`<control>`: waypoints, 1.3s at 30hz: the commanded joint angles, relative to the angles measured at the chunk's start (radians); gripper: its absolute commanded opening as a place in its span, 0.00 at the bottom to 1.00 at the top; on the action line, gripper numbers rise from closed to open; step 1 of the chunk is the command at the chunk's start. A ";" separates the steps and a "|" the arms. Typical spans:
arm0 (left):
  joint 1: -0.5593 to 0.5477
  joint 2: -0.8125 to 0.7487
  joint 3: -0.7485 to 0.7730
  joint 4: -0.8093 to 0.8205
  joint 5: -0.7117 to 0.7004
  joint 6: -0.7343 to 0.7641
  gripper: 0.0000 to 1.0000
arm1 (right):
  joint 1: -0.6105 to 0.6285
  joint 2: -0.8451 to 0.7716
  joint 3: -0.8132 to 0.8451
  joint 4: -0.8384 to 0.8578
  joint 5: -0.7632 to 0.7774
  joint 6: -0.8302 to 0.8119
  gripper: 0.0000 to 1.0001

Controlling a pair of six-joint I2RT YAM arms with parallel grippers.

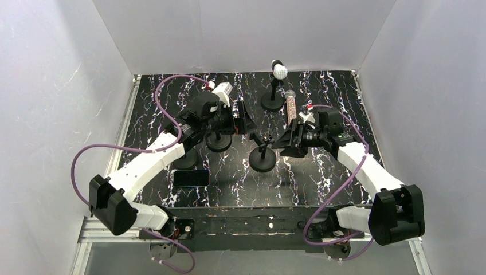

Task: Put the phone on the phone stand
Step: Adjust the phone stand at the center of the board.

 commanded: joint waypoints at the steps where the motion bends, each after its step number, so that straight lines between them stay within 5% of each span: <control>1: 0.008 0.027 0.000 0.028 0.121 -0.033 0.92 | -0.024 -0.008 -0.039 0.012 -0.019 -0.009 0.74; 17: 0.009 -0.012 -0.015 0.008 0.077 -0.007 0.91 | -0.040 0.162 -0.026 0.286 -0.083 0.182 0.55; 39: 0.008 -0.023 -0.019 -0.013 0.049 0.010 0.91 | -0.044 0.262 0.206 0.019 0.040 -0.033 0.44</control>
